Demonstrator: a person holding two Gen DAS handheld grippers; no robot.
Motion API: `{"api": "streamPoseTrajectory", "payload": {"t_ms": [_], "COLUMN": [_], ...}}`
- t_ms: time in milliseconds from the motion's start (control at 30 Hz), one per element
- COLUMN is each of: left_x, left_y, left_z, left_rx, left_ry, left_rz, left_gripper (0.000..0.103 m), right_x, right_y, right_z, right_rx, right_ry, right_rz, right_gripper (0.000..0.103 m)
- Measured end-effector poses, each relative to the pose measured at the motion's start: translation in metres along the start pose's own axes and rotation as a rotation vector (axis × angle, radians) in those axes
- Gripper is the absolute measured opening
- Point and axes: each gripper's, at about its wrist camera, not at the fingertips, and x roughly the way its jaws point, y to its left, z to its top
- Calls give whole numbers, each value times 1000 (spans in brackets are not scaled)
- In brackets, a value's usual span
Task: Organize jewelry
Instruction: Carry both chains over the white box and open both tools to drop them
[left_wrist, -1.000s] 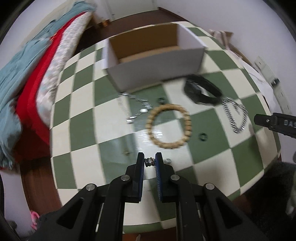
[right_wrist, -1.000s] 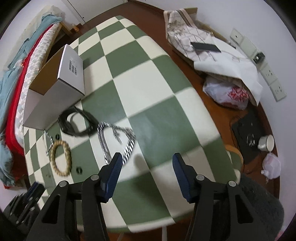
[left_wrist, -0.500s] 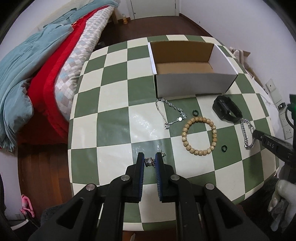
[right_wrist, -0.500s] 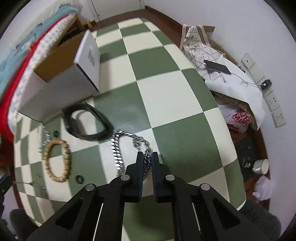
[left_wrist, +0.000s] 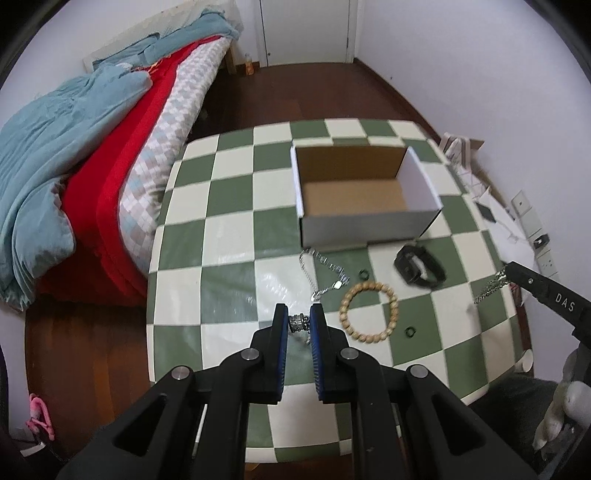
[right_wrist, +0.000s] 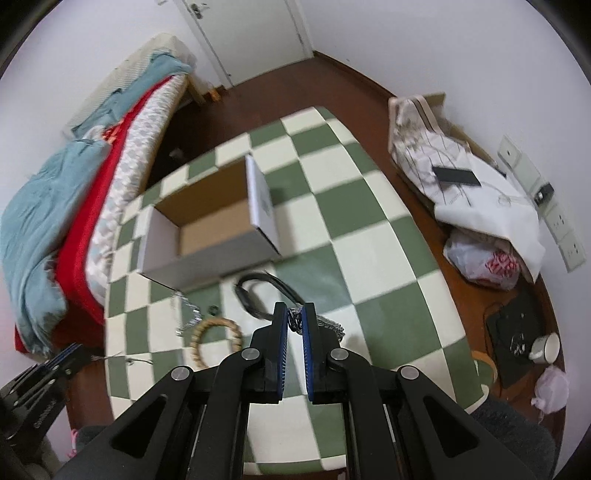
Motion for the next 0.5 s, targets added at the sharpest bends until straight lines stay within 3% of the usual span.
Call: {"api": "streamPoseTrajectory", "payload": {"t_ms": [267,500], "left_x": [-29,-45], "left_y": [-2,-4], "left_z": [44,103], "left_rx": [-16,8], "left_ry": [-74,-153], "left_rz": [-74,-90], "left_gripper": [9,9], "right_x": [-33,-31], "right_y": [48,82], "right_z": [34,76], "right_rx": [-98,-132], "right_ry": [-61,-86], "right_rz": [75,124], "right_gripper": [7,6]}}
